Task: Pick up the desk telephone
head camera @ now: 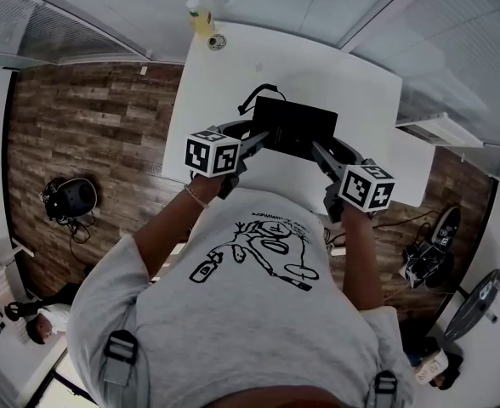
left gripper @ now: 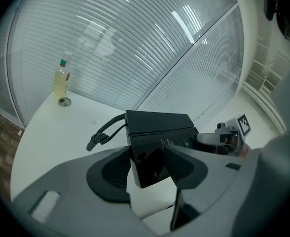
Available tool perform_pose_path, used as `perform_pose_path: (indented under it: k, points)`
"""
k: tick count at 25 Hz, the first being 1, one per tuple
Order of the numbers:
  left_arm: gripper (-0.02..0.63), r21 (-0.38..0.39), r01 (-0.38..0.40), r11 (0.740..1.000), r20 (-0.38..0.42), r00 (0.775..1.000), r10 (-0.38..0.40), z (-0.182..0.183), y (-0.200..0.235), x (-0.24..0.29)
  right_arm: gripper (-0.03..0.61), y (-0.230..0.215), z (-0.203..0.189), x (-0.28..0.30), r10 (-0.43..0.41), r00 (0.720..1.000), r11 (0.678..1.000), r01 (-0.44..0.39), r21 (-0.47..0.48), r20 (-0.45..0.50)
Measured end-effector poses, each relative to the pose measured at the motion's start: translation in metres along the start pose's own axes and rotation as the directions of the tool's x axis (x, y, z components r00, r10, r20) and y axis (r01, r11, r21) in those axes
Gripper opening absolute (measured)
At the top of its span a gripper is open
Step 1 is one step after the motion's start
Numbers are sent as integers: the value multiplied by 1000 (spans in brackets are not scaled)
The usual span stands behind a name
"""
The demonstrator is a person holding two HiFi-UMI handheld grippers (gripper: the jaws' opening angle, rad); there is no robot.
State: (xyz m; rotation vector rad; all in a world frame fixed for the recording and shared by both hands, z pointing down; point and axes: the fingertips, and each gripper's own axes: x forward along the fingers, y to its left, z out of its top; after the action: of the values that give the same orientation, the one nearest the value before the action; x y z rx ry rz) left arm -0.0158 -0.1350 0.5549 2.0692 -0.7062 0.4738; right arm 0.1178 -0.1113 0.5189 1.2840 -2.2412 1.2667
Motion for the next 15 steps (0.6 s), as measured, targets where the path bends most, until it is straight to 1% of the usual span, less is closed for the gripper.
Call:
perform_pose_path:
  k: [4, 10, 15]
  points:
    - [210, 39, -1, 999, 30, 1000, -1, 17, -19, -17, 196, 17, 15, -18, -1, 1000, 1000, 1, -24, 25]
    - [209, 69, 20, 997, 69, 997, -25, 41, -48, -47, 198, 48, 40, -48, 5, 998, 998, 0, -65, 67]
    - [209, 101, 21, 995, 99, 995, -31, 59, -71, -70, 198, 69, 56, -70, 14, 995, 995, -5, -95, 95]
